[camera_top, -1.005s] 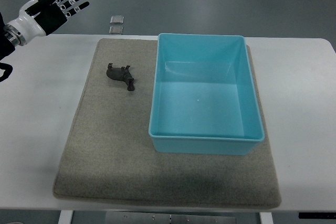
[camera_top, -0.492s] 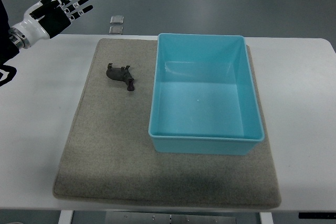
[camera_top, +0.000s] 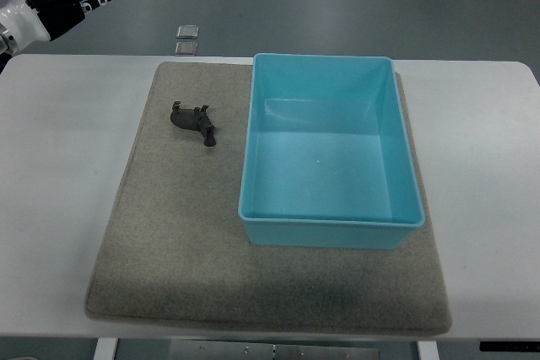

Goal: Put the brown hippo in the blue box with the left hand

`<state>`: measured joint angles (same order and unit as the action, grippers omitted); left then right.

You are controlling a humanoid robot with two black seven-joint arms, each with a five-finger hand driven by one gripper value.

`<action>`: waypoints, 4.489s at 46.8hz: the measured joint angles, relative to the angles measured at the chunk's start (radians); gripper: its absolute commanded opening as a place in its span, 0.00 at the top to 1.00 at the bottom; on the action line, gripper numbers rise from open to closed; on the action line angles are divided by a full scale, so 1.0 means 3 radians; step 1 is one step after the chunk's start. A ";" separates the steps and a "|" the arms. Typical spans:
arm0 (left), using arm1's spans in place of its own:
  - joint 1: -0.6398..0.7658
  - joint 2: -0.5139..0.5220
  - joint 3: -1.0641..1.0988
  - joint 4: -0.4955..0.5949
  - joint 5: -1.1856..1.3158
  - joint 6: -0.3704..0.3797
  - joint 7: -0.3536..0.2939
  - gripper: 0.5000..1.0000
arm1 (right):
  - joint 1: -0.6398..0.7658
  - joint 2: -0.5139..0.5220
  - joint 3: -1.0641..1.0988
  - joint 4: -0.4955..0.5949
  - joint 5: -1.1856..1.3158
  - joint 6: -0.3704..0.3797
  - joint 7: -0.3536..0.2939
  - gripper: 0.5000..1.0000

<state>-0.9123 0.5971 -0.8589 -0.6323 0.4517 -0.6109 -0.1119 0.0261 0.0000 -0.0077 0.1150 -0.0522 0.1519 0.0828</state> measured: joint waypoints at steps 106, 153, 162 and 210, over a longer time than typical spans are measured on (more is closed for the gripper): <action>-0.0196 -0.0201 0.1947 -0.0628 0.3866 0.1996 -0.1232 0.45 | 0.0000 0.0000 0.0000 0.0000 0.0000 0.0000 0.0000 0.13; -0.0193 -0.0209 0.1948 -0.0628 0.3889 0.1990 -0.1222 1.00 | 0.0000 0.0000 0.0000 0.0000 0.0000 0.0000 0.0000 0.13; -0.0204 -0.0196 0.1944 -0.0628 0.3888 0.1976 -0.1220 1.00 | 0.0000 0.0000 0.0000 0.0000 0.0000 0.0000 0.0000 0.13; -0.1275 0.0186 0.1911 -0.0699 0.3409 0.1238 -0.1231 1.00 | 0.0000 0.0000 0.0000 0.0000 0.0000 0.0000 0.0000 0.13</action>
<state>-1.2947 0.6528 -0.2856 -0.8420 1.4743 -0.2397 -0.4813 0.0261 0.0000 -0.0077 0.1150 -0.0522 0.1519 0.0828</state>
